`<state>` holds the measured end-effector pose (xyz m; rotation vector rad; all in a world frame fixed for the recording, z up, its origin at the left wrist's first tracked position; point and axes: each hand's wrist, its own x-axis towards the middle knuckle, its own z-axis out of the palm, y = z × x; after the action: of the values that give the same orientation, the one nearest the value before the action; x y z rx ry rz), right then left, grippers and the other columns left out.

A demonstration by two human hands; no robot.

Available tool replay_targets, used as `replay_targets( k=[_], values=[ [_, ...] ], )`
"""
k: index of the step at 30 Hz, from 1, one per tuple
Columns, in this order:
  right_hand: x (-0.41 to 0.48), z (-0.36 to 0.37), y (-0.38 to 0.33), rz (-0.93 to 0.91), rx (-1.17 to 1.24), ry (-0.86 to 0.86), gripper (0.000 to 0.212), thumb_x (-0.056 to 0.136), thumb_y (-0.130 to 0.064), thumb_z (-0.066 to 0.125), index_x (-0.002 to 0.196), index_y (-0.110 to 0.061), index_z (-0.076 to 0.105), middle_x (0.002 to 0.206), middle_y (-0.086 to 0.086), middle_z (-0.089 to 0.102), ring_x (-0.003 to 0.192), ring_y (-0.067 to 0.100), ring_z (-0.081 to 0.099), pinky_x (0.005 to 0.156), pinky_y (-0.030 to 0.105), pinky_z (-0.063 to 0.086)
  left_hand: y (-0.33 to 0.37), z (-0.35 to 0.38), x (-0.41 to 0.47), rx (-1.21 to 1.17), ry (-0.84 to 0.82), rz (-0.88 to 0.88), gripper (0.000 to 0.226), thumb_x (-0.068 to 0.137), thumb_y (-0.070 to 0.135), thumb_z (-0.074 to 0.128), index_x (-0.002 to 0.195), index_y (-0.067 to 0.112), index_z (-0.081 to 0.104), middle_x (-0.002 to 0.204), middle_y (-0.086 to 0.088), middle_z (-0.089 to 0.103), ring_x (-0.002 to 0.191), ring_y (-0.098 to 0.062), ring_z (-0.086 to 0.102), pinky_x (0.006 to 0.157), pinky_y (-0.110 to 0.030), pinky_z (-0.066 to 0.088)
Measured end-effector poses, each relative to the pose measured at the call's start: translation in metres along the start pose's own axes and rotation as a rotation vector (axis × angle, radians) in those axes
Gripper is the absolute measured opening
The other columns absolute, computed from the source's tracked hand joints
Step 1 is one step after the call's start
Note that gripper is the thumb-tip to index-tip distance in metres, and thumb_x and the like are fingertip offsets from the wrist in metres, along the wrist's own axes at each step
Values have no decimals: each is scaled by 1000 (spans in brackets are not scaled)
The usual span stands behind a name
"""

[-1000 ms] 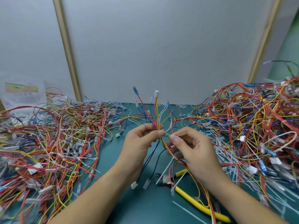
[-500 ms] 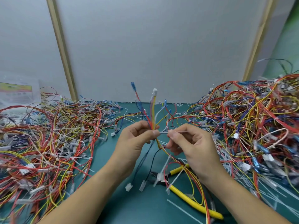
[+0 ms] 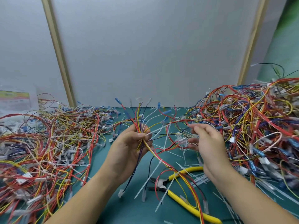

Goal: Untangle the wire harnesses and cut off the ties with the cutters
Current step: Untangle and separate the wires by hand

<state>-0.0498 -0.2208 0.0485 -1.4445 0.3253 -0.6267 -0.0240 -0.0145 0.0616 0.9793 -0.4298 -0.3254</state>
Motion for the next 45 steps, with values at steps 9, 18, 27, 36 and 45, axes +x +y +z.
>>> replay_targets(
  k=[9, 18, 27, 36, 45],
  values=[
    [46, 27, -12, -335, -739, -769, 39, 96, -21, 65, 133, -33, 60, 109, -10, 65, 69, -16, 53, 77, 19, 44, -2, 1, 3, -2, 9, -3, 19, 84, -1, 36, 85, 10, 50, 69, -2, 45, 60, -15, 40, 56, -27, 43],
    [70, 23, -4, -400, -769, -412, 18, 94, -21, 67, 112, -21, 71, 84, -3, 68, 73, 7, 61, 59, 17, 42, 2, -4, 3, -58, -23, 70, 11, 94, 12, 52, 98, 15, 62, 81, 2, 57, 73, -12, 53, 73, -26, 47],
    [115, 23, -27, -491, -737, -42, 16, 91, -20, 71, 104, -10, 73, 92, 8, 73, 75, 22, 65, 72, 34, 54, 6, -6, 6, 12, 226, 94, 12, 86, 17, 63, 94, 13, 71, 74, 0, 62, 67, -11, 56, 60, -18, 51],
    [152, 40, 6, -325, -1480, -594, 60, 104, -21, 47, 155, -2, 20, 165, 14, 16, 148, 32, 27, 119, 40, 27, 8, -7, 5, 18, 202, 93, 13, 85, 20, 65, 90, 16, 77, 74, 0, 61, 70, -12, 55, 62, -19, 51],
    [100, 49, -15, -697, -953, -336, 25, 91, -8, 54, 94, -21, 76, 87, -4, 72, 71, 15, 60, 61, 25, 35, 12, -10, 6, -72, 139, 85, 13, 83, 22, 68, 90, 18, 78, 77, 0, 60, 71, -11, 55, 63, -20, 53]
  ],
)
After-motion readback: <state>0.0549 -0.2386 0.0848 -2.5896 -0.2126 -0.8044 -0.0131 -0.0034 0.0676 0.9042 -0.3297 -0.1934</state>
